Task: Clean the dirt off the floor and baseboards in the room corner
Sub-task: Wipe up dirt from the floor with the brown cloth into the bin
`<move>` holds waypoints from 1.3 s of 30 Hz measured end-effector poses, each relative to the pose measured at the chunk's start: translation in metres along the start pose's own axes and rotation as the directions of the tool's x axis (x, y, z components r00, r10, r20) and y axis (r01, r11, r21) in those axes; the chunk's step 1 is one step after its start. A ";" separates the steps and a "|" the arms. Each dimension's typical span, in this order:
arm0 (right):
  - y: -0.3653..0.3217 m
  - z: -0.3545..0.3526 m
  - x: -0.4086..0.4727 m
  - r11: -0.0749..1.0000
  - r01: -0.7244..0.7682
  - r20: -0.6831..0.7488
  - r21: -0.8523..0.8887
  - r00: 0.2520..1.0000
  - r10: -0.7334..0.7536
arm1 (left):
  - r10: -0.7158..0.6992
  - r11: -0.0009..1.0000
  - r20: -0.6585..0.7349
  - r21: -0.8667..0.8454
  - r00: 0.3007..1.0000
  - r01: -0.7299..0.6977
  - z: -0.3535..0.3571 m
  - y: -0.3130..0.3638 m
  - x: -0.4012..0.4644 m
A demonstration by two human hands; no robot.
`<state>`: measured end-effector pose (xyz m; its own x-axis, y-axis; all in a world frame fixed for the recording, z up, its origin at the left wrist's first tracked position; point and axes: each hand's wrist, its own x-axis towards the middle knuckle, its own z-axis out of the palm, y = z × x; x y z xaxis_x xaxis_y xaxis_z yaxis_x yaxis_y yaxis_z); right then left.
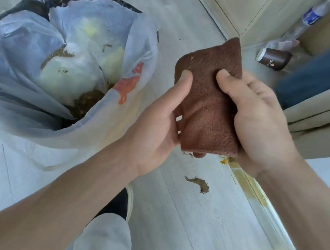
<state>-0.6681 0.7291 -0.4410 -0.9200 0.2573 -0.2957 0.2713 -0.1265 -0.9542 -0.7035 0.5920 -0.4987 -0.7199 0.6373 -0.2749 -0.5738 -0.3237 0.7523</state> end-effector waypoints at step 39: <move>0.183 -0.043 -0.052 0.710 -0.563 0.102 0.422 0.808 0.580 | -0.350 0.872 0.008 0.367 0.937 0.323 -0.048 -0.129 -0.020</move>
<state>-0.5578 0.7339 -0.6025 -0.6147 0.0372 -0.7878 0.5913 -0.6393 -0.4916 -0.6341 0.5875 -0.6190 -0.4703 0.7157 -0.5164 -0.5902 0.1800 0.7869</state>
